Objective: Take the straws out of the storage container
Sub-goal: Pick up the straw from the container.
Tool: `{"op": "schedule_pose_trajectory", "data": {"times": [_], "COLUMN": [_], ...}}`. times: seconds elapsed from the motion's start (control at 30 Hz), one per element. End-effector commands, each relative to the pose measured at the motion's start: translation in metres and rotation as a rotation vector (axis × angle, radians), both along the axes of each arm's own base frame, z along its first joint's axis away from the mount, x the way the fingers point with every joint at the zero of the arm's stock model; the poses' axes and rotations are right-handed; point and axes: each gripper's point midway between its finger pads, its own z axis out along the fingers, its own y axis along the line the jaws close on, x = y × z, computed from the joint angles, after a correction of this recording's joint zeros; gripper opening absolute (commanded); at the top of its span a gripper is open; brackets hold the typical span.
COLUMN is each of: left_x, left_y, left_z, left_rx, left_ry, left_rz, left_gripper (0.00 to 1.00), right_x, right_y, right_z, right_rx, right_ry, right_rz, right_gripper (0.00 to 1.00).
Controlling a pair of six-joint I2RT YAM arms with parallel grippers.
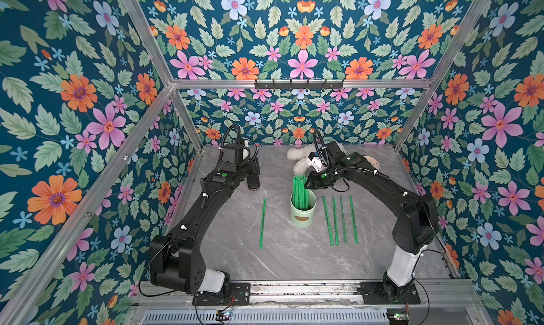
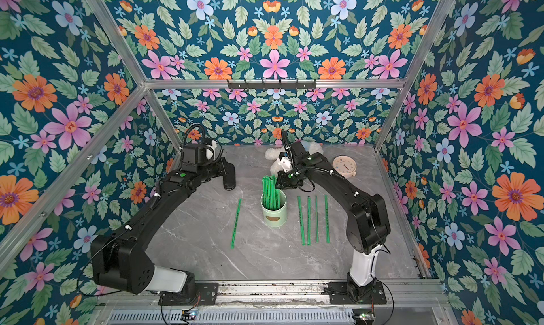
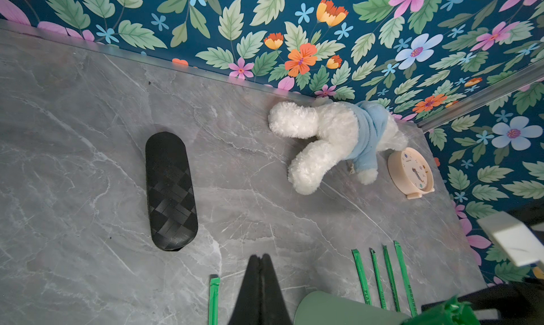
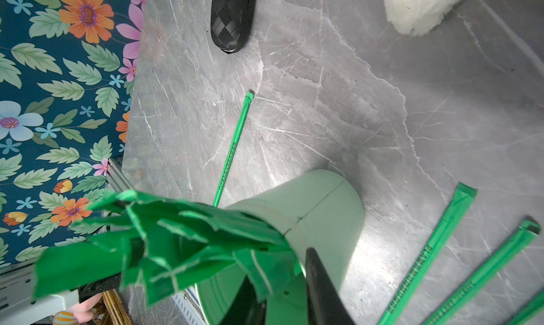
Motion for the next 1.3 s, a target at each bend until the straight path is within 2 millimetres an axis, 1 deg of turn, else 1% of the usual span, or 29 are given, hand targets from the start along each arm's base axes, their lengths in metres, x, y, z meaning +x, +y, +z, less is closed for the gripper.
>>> {"op": "schedule_pose_trajectory", "data": {"times": [0.0,0.17,0.37,0.5,0.6,0.7,0.8,0.93,1.2,1.23,1.27], "left_x": [0.003,0.003,0.001,-0.004,-0.011,-0.023,-0.037,-0.055,-0.098,-0.102,-0.106], "left_y": [-0.001,-0.003,-0.008,-0.018,-0.030,-0.043,-0.052,-0.055,-0.062,-0.064,-0.066], "left_z": [0.005,0.004,0.008,0.010,0.011,0.007,0.006,0.007,0.007,0.005,0.004], "left_rx": [-0.003,-0.006,-0.022,-0.017,0.000,0.023,0.065,0.089,0.077,0.078,0.080], "left_ry": [-0.019,-0.017,-0.022,-0.029,-0.032,-0.019,-0.015,-0.022,-0.044,-0.045,-0.045], "left_rz": [-0.005,-0.010,-0.037,-0.076,-0.120,-0.173,-0.211,-0.246,-0.363,-0.378,-0.389], "left_gripper": [0.00,0.00,0.00,0.00,0.00,0.00,0.00,0.00,0.00,0.00,0.00], "right_x": [-0.002,-0.002,-0.009,-0.014,-0.018,-0.022,-0.027,-0.031,-0.034,-0.038,-0.039], "right_y": [0.001,-0.001,-0.006,-0.010,-0.014,-0.018,-0.022,-0.027,-0.032,-0.035,-0.036], "right_z": [-0.001,0.002,0.008,0.012,0.016,0.017,0.020,0.028,0.058,0.075,0.081], "right_rx": [-0.008,-0.013,-0.028,-0.043,-0.053,-0.075,-0.093,-0.100,-0.092,-0.076,-0.075], "right_ry": [0.002,-0.004,-0.012,-0.020,-0.026,-0.028,-0.035,-0.053,-0.110,-0.146,-0.157], "right_rz": [0.013,0.011,0.011,0.012,0.012,0.017,0.023,0.024,0.018,0.016,0.014], "right_gripper": [0.21,0.13,0.11,0.11,0.10,0.10,0.09,0.08,0.08,0.08,0.08]}}
